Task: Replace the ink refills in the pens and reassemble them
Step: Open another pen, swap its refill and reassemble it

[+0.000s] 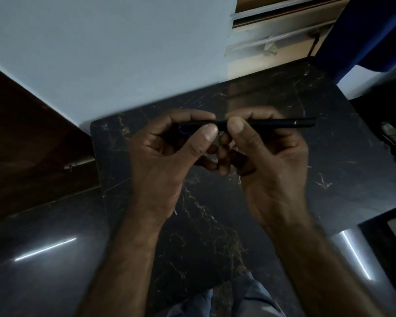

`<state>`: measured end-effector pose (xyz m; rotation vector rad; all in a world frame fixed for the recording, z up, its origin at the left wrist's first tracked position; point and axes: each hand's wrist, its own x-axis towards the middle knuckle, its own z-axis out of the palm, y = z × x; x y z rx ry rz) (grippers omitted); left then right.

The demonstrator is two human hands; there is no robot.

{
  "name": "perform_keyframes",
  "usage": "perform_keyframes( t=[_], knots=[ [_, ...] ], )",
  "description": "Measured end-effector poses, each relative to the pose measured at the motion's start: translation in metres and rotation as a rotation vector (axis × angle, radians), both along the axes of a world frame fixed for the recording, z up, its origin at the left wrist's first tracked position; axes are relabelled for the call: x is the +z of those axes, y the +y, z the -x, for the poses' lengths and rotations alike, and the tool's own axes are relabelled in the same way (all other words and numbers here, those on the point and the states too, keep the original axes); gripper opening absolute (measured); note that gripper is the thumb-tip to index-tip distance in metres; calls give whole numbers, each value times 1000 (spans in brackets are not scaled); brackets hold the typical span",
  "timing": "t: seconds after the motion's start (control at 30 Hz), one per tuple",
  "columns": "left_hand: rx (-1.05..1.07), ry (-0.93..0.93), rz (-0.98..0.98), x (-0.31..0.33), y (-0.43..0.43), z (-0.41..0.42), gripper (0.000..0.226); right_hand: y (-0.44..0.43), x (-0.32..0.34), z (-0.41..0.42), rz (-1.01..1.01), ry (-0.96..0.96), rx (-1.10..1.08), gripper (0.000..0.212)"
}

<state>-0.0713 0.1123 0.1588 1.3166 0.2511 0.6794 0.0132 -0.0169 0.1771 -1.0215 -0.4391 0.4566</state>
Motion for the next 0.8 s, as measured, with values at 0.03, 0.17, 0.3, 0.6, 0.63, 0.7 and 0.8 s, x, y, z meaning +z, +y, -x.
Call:
perform_keyframes(
  t=[0.03,0.17,0.3,0.6,0.63,0.7,0.8],
  knots=[
    [20,7,-1,-1,-2,-1,13,1,-1,1,-6,-11,-1,8],
    [82,38,21,-5,-15,-1,14,2,-5,8,-3,58,-79,7],
    [213,13,60,-8,-33,-4,13,10,-6,21,-33,226,-191,8],
    [350,-196,291,6,-19,-3,5,-5,3,-7,-83,411,-446,19],
    [294,-212,247,3,-5,0,7,-10,4,-15,-87,392,-436,19],
    [167,-97,137,-9,13,5,9,-14,3,-16,-61,326,-326,19],
    [61,354,80,-54,28,6,11,-14,-6,6,-48,342,-171,16]
  ],
)
